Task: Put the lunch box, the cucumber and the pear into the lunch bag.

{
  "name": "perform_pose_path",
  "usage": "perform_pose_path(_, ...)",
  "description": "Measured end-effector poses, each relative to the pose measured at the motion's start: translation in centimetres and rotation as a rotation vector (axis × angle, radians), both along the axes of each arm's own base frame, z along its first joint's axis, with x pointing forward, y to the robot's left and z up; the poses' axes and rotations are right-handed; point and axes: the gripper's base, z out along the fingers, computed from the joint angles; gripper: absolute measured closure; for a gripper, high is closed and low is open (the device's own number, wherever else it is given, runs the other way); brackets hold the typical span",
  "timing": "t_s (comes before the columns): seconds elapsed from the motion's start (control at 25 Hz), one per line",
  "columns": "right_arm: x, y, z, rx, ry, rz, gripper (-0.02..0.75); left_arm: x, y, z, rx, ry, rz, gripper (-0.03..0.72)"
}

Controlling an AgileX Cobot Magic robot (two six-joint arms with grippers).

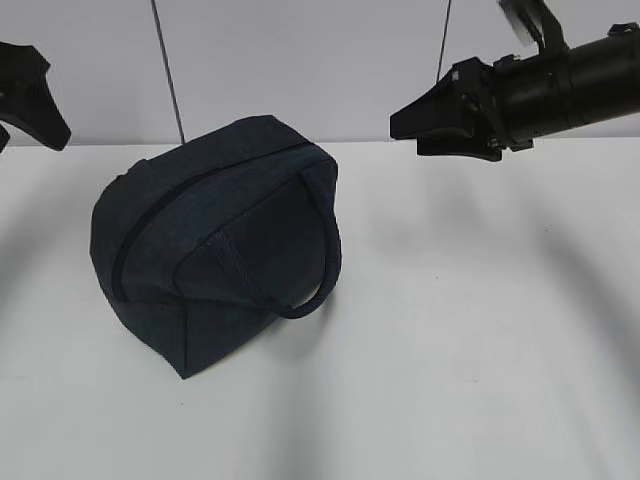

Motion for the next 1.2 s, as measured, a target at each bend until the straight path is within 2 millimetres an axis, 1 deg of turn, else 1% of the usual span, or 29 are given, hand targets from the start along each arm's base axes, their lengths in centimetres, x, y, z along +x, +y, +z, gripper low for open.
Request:
perform_pose_path(0.28,-1.8,1.0,0.5,0.121,0.135,0.162,0.337,-0.2,-0.3,0.3,-0.033,0.0,0.0,0.219)
perform_pose_path(0.44,-2.0,1.1,0.7,0.149,0.189,0.162,0.338,-0.3,-0.5,0.4,-0.056,0.003,0.001,0.219)
perform_pose_path(0.6,-2.0,1.1,0.7,0.152,0.196,0.158,0.339,-0.3,-0.5,0.4,-0.057,0.011,-0.001,0.219)
perform_pose_path(0.68,-1.9,1.1,1.0,0.152,0.182,0.162,0.339,-0.3,-0.5,0.4,-0.062,0.011,-0.001,0.219)
perform_pose_path(0.76,-1.4,1.1,2.2,0.142,0.123,0.173,0.339,-0.3,-0.6,0.4,-0.07,0.008,0.0,0.219)
perform_pose_path(0.84,-0.8,1.1,3.8,0.114,0.007,0.203,0.341,-0.2,-0.6,0.4,-0.074,0.001,0.003,0.219)
perform_pose_path(1.0,0.3,1.0,7.5,0.025,-0.288,0.259,0.344,-0.2,-0.6,0.5,-0.077,-0.008,0.005,0.219)
perform_pose_path(1.04,0.8,0.9,8.6,-0.015,-0.381,0.242,0.344,-0.1,-0.6,0.5,-0.078,-0.011,0.006,0.219)
perform_pose_path(1.12,1.7,0.5,10.2,-0.09,-0.525,0.19,0.345,-0.1,-0.6,0.5,-0.078,-0.021,0.009,0.219)
perform_pose_path(1.2,2.9,-0.2,11.6,-0.182,-0.649,0.07,0.346,0.0,-0.6,0.6,-0.083,-0.029,0.012,0.219)
